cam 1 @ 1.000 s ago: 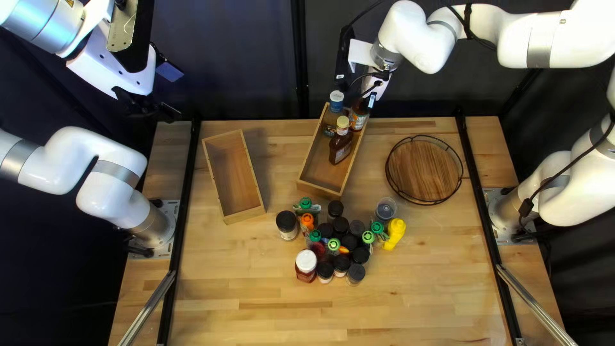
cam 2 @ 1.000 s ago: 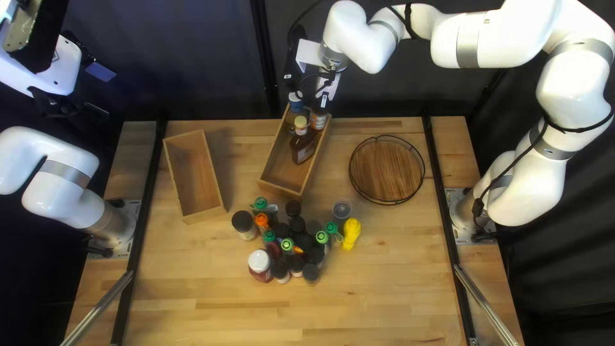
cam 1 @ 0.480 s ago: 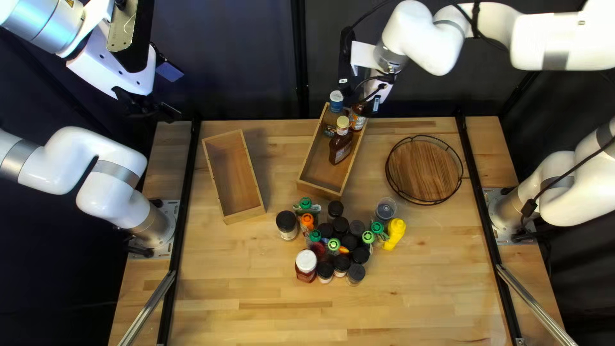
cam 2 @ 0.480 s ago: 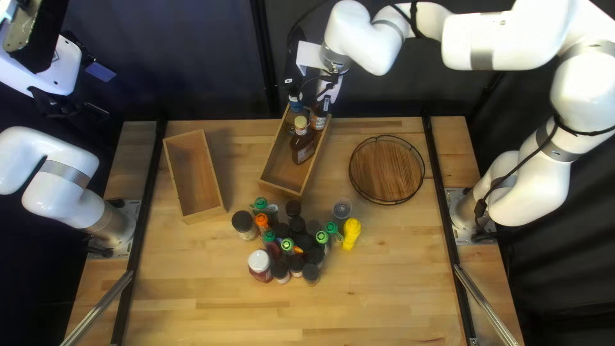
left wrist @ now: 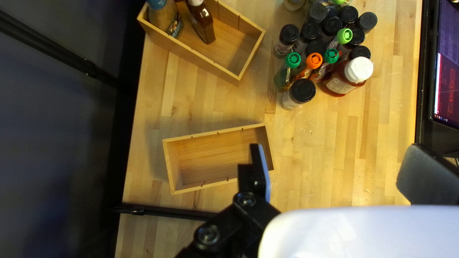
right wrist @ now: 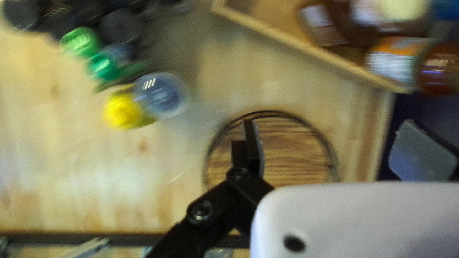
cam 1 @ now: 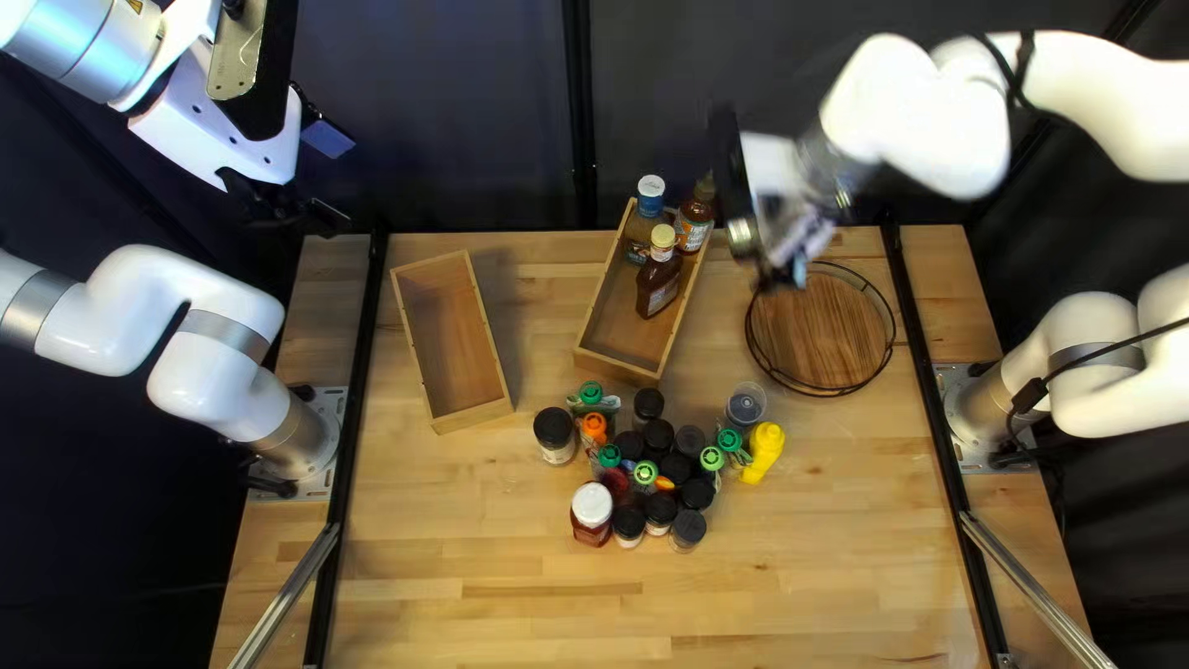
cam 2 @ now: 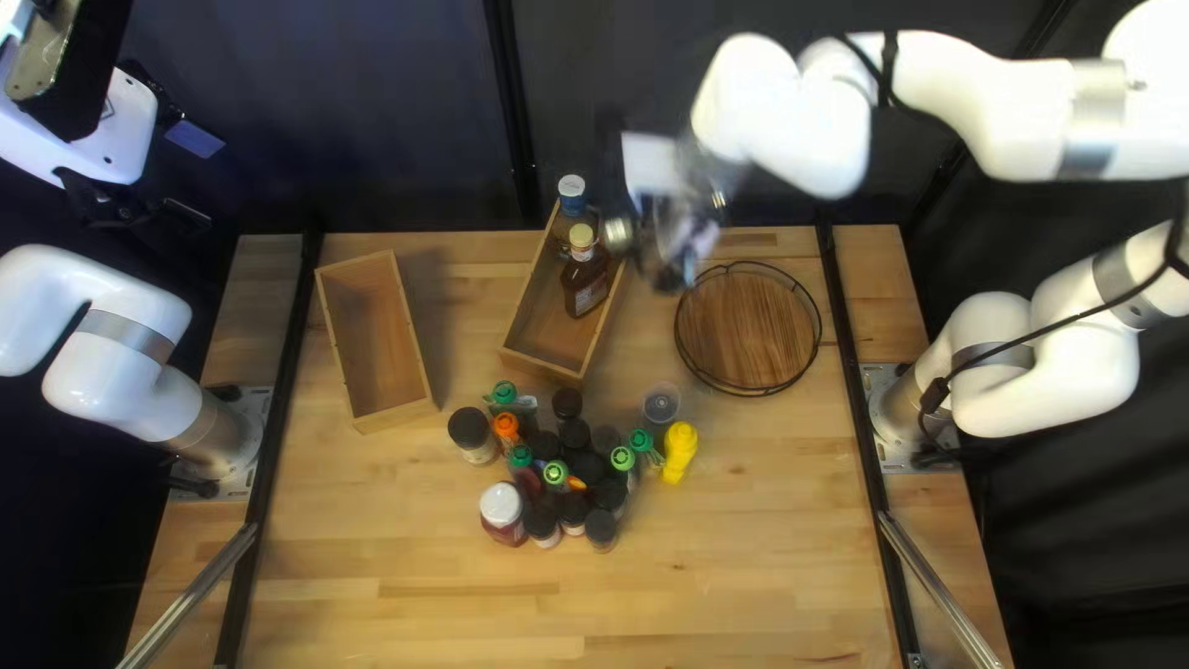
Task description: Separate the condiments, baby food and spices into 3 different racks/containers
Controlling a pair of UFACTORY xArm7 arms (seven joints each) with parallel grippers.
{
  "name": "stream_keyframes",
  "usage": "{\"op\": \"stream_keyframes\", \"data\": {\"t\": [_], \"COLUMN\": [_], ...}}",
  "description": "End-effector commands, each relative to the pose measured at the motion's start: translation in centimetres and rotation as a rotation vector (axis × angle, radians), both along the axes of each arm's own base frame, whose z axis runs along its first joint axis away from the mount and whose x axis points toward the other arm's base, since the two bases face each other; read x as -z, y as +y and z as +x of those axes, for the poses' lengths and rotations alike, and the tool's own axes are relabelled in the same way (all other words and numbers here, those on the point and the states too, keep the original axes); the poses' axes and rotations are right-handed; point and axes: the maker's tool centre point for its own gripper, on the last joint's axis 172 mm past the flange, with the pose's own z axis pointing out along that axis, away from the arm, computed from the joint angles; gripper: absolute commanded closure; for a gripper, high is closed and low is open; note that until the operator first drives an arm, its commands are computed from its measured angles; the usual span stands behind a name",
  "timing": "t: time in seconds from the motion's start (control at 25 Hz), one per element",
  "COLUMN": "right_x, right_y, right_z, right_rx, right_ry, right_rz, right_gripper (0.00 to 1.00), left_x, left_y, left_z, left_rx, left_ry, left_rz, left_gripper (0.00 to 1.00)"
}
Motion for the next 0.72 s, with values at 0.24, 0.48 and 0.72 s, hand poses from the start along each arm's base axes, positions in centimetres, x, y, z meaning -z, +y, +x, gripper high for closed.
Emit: {"op": "stream_keyframes", "data": {"t": [0.24,0.48,0.72], "right_x": [5.2,9.0,12.1], "right_y": [11.0,11.6,11.5], "right_z": [-3.3,-3.4,-3.0], "right_rx": [-0.136,0.132,0.319], "right_ry": [0.056,0.005,-0.024], "right_rz": [-0.126,-0.025,0.083], "right_gripper": [0.00,0.00,0.00], "left_x": [0.0,0.0,0.0], "left_y": [0.0,0.0,0.0], "left_z": [0.0,0.0,0.0], "left_rx": [0.000,0.000,0.000], "left_ry": [0.000,0.000,0.000], "left_rz": [0.000,0.000,0.000], "left_gripper": [0.00,0.00,0.00]}}
